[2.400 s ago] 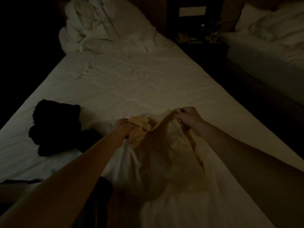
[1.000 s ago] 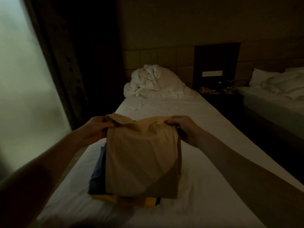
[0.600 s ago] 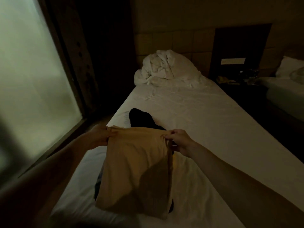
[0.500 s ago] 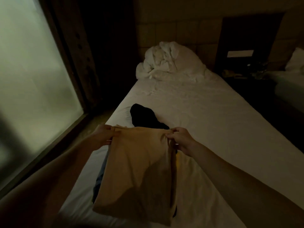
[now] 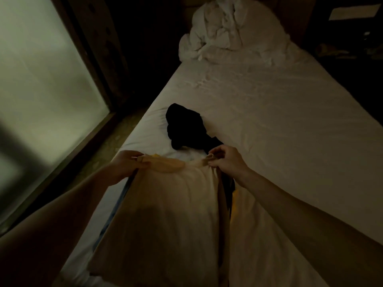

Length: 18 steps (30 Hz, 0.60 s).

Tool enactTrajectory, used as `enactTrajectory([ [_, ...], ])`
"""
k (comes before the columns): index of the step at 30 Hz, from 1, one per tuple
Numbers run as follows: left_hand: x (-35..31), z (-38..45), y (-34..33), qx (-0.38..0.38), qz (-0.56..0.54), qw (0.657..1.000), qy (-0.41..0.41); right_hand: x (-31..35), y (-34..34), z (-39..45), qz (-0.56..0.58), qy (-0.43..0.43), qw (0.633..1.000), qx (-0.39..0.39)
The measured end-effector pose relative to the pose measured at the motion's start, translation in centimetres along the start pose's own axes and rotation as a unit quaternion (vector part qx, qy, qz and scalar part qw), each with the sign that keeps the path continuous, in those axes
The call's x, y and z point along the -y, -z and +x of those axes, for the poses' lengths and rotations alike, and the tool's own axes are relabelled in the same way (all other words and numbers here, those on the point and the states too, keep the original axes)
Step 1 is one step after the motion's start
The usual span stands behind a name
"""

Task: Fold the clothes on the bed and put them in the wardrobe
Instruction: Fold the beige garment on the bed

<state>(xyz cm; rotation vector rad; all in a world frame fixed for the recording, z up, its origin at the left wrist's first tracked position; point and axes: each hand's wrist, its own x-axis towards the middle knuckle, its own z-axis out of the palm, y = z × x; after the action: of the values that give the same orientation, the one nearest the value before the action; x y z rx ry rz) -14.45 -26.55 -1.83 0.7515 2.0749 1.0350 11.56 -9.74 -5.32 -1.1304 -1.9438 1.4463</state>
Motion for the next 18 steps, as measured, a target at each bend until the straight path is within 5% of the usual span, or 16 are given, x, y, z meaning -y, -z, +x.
enactTrajectory([
  [9, -1.0, 0.8, 0.1, 0.036, 0.113, 0.992, -0.049, -0.8, 0.8, 0.9, -0.011, -0.003, 1.0, -0.009],
  [18, -5.7, 3.8, -3.7, -0.03, 0.113, 0.984, -0.136, -1.7, 3.4, 3.2, -0.163, 0.013, 0.985, -0.056],
])
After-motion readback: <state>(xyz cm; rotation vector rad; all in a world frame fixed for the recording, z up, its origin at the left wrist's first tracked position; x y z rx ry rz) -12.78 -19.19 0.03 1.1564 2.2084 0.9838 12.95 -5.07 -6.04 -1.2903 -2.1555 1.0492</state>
